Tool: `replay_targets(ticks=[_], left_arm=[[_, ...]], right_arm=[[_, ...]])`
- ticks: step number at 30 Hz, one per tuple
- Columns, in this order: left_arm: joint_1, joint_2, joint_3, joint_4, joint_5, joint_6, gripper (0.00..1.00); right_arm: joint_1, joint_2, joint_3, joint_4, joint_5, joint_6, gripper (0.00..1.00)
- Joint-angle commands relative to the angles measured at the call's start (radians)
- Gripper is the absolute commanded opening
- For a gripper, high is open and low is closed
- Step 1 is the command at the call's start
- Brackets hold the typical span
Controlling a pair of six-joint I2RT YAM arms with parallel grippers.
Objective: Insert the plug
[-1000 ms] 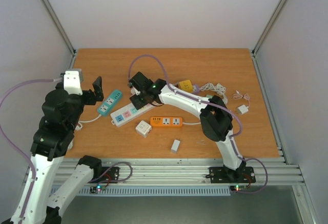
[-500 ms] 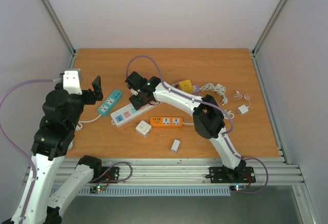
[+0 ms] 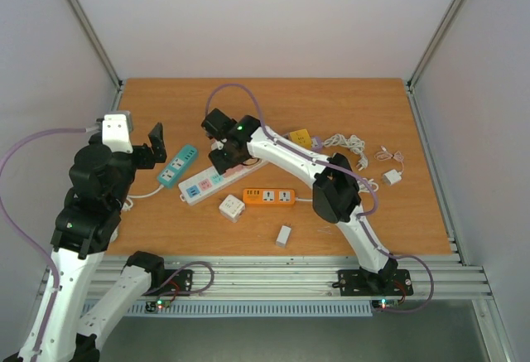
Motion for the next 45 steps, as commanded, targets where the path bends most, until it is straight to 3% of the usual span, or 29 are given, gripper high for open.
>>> replay_targets(ticks=[1,18,27,39,45], left_arm=[[0.006,-0.010,-0.009,0.048,-0.009,-0.016,0.99],[0.006,0.003,-0.012,0.048,-0.012,-0.019,0.99],[0.005,0.009,-0.014,0.048,-0.011,-0.024,0.99],[0.007,0.015,-0.015,0.046,-0.015,-0.025,0.99],[0.008,0.016,-0.015,0.047,-0.018,-0.026,0.99]], right_arm=[[-0.011,0.045,0.049,-0.053,-0.026,0.029,0.40],[-0.011,0.101,0.033,-0.050,-0.082,0.045,0.40],[-0.009,0.098,0.032,-0.084,0.070,0.119,0.40],[-0.009,0.158,0.082,-0.117,-0.013,0.135,0.40],[-0.009,0.153,0.022,-0.101,0.064,0.092,0.40]])
